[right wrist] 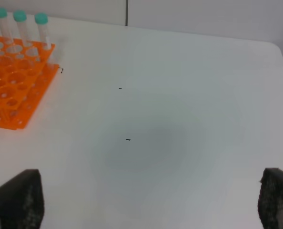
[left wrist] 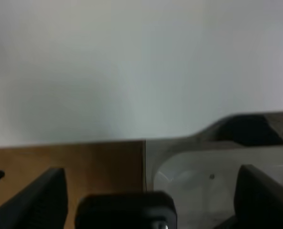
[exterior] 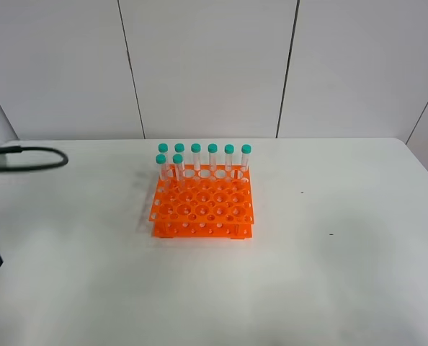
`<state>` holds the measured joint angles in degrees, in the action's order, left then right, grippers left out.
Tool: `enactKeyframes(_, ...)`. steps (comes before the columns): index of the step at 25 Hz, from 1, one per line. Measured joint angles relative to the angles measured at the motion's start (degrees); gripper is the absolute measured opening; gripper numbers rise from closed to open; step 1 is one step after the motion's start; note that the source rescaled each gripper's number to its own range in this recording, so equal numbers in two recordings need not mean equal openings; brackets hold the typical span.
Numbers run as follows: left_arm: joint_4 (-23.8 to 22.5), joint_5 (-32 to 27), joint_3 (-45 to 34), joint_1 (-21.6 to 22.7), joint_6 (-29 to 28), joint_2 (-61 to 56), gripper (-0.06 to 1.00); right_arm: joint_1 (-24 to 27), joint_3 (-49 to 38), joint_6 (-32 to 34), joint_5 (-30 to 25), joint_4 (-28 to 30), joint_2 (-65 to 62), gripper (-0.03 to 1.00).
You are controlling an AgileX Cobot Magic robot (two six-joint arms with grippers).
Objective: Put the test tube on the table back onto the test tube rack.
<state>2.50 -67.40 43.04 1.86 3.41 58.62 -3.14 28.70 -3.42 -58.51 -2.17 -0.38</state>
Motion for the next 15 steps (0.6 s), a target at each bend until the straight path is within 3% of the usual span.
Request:
enactKeyframes(7,0.0,5.35,-13.59,0.0,0.05,-24.24,0.99,0.0,0.0,0.0,0.0,0.0,0.0,1.0)
enactKeyframes(15,-0.26,6.86,-14.66,0.0,0.05,-41.81,0.99,0.0,0.0,0.0,0.0,0.0,0.0,1.0)
